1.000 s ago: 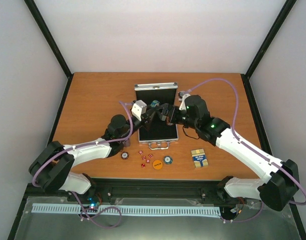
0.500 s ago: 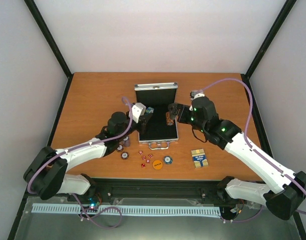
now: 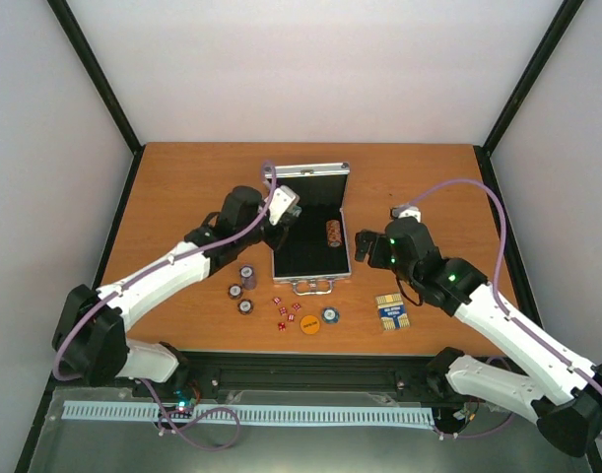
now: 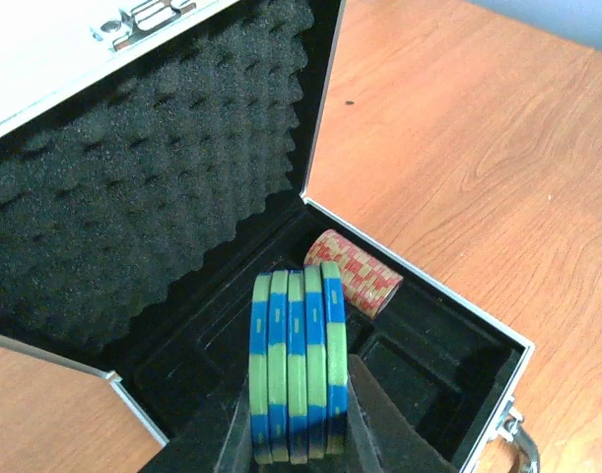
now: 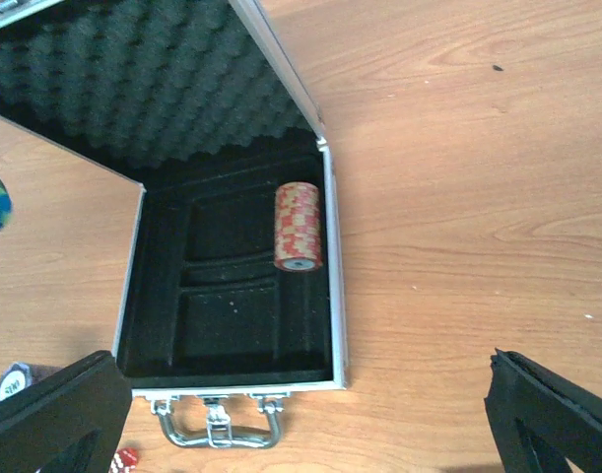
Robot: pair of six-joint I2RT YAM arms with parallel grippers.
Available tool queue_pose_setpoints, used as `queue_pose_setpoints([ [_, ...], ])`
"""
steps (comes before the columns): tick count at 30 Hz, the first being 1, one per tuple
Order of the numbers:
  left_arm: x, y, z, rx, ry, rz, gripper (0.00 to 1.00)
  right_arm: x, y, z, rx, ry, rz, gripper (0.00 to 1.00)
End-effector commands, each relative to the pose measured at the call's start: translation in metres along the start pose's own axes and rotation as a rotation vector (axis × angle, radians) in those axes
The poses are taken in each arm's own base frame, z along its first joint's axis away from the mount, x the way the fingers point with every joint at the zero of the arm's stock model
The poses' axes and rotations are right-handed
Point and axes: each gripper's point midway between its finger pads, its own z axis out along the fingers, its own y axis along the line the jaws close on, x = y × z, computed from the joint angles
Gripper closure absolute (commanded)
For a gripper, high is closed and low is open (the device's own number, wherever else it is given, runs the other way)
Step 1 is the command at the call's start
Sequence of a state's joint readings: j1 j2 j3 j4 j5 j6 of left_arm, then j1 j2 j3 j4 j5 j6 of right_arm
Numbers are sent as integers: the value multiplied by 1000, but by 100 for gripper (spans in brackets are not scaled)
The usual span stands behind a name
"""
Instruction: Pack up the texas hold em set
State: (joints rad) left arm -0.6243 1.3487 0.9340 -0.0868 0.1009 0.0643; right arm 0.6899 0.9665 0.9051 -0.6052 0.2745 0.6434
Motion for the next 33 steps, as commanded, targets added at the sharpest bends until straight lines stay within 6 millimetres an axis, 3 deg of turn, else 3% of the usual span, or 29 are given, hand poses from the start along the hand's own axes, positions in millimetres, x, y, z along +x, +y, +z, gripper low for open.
queue_pose_setpoints([
  [1,13,3,-1,66,158,88,99,8,-17,-8,45,-14,-28,0],
  [8,41,18,10,136,343,116,99,28,-25,-5,34,25,-35,0],
  [18,88,27,46,198,504,134,99,35,-25,5,44,53,-57,0],
  [33,98,67,73,74,546,229,99,42,-28,12,55,71,-49,0],
])
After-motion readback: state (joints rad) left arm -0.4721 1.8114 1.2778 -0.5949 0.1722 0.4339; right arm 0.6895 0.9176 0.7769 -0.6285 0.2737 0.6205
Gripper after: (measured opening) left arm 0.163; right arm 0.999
